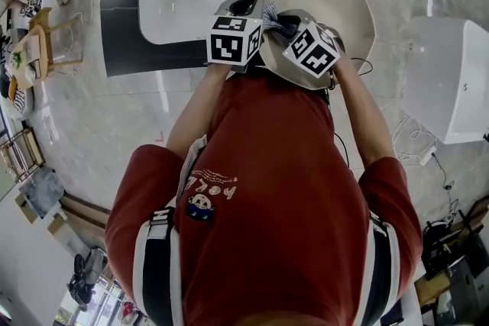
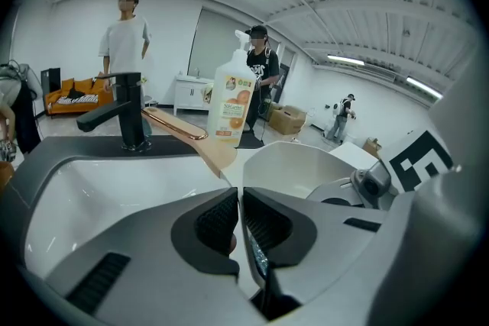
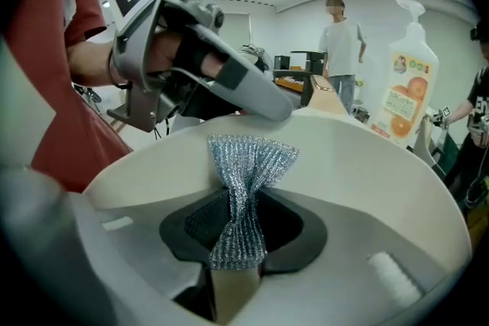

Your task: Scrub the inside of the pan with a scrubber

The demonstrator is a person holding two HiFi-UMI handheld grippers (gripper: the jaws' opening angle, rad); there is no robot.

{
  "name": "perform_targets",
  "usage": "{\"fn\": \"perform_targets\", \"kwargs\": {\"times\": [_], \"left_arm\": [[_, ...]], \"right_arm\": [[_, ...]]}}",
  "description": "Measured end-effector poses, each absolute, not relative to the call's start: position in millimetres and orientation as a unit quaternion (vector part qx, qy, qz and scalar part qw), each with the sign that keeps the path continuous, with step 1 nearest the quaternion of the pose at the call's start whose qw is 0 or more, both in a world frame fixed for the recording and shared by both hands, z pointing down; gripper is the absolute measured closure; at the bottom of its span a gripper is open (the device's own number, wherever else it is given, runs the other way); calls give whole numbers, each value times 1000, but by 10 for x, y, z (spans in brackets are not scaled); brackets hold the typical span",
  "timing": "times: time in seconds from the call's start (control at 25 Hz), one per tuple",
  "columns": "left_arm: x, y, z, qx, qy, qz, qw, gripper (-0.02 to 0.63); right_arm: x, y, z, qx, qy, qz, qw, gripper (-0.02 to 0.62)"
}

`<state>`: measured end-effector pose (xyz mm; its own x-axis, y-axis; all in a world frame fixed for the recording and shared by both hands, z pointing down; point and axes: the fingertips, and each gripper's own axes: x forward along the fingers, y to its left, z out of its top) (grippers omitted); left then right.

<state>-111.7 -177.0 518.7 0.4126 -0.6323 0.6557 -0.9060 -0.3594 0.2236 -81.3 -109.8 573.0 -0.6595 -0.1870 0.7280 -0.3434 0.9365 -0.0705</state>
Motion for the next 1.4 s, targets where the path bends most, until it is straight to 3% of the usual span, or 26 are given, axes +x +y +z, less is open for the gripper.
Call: {"fn": "perform_targets", "kwargs": {"times": [0.56, 1.4], "left_arm": [[-1108, -1781, 5187, 792, -487, 255, 265, 577], [-1077, -1786, 5181, 790, -499, 273, 229, 575]], "right_arm": [[-652, -413, 5719, -25, -891, 108, 440, 469], [140, 25, 5768, -149, -757, 94, 629, 466]]}}
